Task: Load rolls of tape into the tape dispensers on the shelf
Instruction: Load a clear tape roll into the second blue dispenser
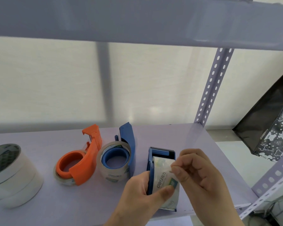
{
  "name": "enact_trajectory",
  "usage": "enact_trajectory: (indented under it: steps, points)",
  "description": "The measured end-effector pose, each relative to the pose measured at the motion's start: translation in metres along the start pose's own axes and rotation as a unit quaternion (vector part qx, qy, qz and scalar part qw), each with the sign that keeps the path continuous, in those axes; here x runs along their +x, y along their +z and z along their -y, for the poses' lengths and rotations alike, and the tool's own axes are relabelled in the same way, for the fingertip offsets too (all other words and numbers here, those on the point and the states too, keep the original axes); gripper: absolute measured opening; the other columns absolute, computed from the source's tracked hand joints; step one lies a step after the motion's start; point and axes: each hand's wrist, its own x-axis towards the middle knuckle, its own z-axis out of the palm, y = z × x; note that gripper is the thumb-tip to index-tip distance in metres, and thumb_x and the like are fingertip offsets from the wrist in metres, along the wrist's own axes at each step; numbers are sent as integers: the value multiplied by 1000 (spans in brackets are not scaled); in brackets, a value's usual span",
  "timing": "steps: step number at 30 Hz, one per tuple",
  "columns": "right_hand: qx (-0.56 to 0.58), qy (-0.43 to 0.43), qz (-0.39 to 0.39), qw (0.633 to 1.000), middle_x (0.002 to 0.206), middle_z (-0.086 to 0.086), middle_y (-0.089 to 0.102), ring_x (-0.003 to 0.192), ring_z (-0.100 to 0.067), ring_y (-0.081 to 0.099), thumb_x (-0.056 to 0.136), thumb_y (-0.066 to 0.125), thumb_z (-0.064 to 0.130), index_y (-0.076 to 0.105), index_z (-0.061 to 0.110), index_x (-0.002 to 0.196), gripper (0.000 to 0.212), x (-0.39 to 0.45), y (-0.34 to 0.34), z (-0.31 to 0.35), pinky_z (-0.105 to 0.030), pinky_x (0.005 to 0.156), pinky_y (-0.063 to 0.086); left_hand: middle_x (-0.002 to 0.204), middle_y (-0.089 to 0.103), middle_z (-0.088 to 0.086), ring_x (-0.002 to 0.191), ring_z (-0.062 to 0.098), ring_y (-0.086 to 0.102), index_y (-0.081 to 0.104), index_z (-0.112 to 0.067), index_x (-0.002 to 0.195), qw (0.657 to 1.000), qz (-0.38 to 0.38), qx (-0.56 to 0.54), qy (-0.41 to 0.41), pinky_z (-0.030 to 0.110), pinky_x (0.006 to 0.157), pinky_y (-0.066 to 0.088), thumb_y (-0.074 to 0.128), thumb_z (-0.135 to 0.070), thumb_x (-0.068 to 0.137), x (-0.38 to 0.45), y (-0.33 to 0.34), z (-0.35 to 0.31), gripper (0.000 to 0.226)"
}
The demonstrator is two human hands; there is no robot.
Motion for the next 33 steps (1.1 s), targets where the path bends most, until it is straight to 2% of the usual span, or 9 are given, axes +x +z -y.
enact_trajectory:
  steps: [4, 6, 8, 10, 15, 20, 25, 29, 33]
  points:
    - [107, 82, 74, 988, 90, 1, 70, 76, -18, 65, 79, 71, 18, 63, 27, 77, 12, 6, -8, 14, -25, 68, 56, 88, 77, -2, 84, 15, 72, 70, -27, 90, 1000, 10, -9, -4, 30, 74, 59, 78, -36, 69, -1, -1, -3, 24]
    - [80, 92, 104, 987, 88, -1, 74, 75, -18, 67, 75, 76, 15, 55, 37, 87, 33, 8, -10, 20, -30, 72, 57, 80, 77, -8, 79, 10, 72, 68, -29, 87, 1000, 5, -9, -4, 22, 68, 56, 76, -38, 68, -2, 0, -5, 23]
    - [-29, 59, 96, 993, 82, 10, 74, 73, -13, 67, 72, 78, 10, 46, 45, 92, 51, 8, -9, 23, -23, 75, 55, 77, 76, -11, 78, 8, 72, 66, -30, 86, 1000, 2, -5, -2, 19, 66, 56, 73, -40, 64, -2, 1, -6, 25]
    - [-93, 19, 62, 994, 71, 17, 71, 71, -8, 66, 71, 77, 5, 44, 45, 94, 57, 8, -7, 25, -15, 73, 51, 81, 77, -9, 82, 11, 73, 66, -29, 87, 1000, 0, -6, -9, 23, 69, 58, 75, -39, 65, -2, 1, -5, 26]
    - [-103, -19, 15, 994, 63, 16, 69, 70, -10, 64, 67, 78, -1, 42, 46, 89, 64, 3, -3, 26, -13, 71, 49, 90, 77, 3, 85, 19, 73, 69, -27, 88, 1000, -4, -12, -7, 37, 78, 61, 76, -32, 69, -2, 1, -3, 22]
    - [-70, -42, -14, 997, 63, 13, 69, 68, -11, 64, 62, 74, 4, 43, 43, 84, 55, -2, -2, 31, -18, 67, 50, 87, 78, 0, 84, 17, 73, 69, -27, 88, 999, 10, -31, -15, 27, 72, 58, 75, -19, 76, -4, 1, -4, 15]
    - [-29, -30, 14, 999, 67, 5, 67, 62, -19, 61, 59, 66, 3, 46, 37, 80, 45, -1, -2, 34, -31, 60, 52, 84, 78, -2, 82, 13, 73, 70, -24, 89, 999, 11, -36, -18, 21, 68, 55, 74, -16, 78, -4, -1, -6, 15]
    - [-53, -60, 1, 997, 68, 6, 62, 58, -18, 54, 59, 62, 1, 48, 37, 81, 44, -2, 0, 32, -27, 54, 49, 74, 76, -12, 74, 4, 71, 68, -25, 88, 999, 18, -34, -10, 15, 63, 53, 73, -16, 78, -6, 0, -8, 14]
    - [-10, -134, -29, 990, 59, 6, 52, 49, -10, 47, 61, 61, -9, 52, 30, 74, 42, -10, -4, 47, -20, 45, 41, 66, 72, -10, 63, -2, 64, 70, -11, 94, 998, 14, -60, -5, 10, 57, 47, 73, -21, 79, -5, -3, -10, 18]
